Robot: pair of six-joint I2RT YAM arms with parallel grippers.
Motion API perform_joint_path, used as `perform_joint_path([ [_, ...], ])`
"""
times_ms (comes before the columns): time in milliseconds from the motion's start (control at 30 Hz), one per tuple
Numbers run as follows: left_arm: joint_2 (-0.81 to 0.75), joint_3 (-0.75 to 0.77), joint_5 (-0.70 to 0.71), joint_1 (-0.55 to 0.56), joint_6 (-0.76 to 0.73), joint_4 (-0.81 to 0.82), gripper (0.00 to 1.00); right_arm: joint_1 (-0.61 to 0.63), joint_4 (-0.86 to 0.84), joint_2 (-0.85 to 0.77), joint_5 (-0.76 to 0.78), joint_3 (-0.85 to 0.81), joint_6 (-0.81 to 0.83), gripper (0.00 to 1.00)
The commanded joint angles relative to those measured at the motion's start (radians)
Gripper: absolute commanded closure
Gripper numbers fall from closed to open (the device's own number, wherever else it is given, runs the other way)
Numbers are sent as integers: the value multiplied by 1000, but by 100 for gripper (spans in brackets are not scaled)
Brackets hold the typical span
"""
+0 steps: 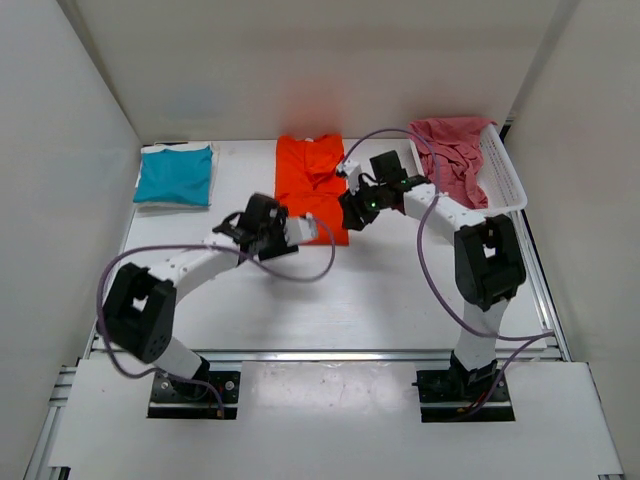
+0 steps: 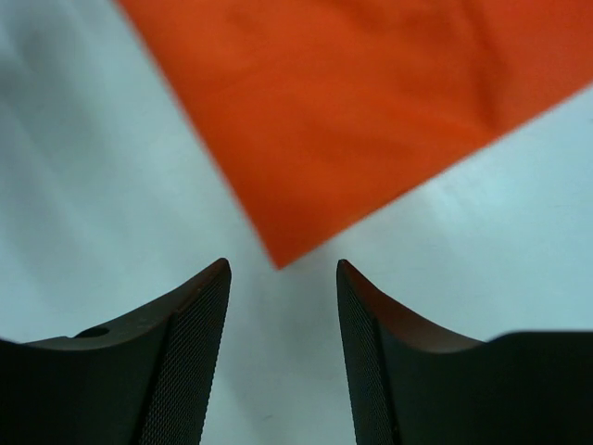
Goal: Fold and stack the t-shirts
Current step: Grab one side of the 2/3 rectangular tshirt with both arms
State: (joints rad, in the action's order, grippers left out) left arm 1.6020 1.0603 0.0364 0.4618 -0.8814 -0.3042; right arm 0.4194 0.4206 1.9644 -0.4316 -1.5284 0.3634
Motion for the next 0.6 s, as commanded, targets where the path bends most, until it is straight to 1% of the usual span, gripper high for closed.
perform_joint_path([
  [0,-120,-211,-47,93,-151,20,24,39,-203,-124,-75,149,45,44],
  [33,-125,-247,-40,98,-145,33,24,48,-219,-137,-68,177,58,44],
  [67,-123,-256,-38,122,-136,62,23,67,-226,-139,-59,203,63,44],
  [100,-116,-261,-39,120,-116,88,23,77,-226,-136,-53,206,59,44],
  [133,-97,-247,-9,118,-99,111,22,82,-233,-133,-49,211,51,43],
  [200,-70,-227,5,112,-76,147,22,94,-261,-140,-29,244,39,42],
  [300,-40,-214,16,87,-106,210,21,119,-307,-148,33,293,77,42],
  [333,-27,-212,14,80,-117,235,21,130,-318,-141,46,295,74,40],
  [433,9,-206,-12,72,-175,243,21,127,-321,-125,73,301,86,40],
  [567,70,-160,-36,83,-195,229,22,127,-315,-108,97,309,108,40],
])
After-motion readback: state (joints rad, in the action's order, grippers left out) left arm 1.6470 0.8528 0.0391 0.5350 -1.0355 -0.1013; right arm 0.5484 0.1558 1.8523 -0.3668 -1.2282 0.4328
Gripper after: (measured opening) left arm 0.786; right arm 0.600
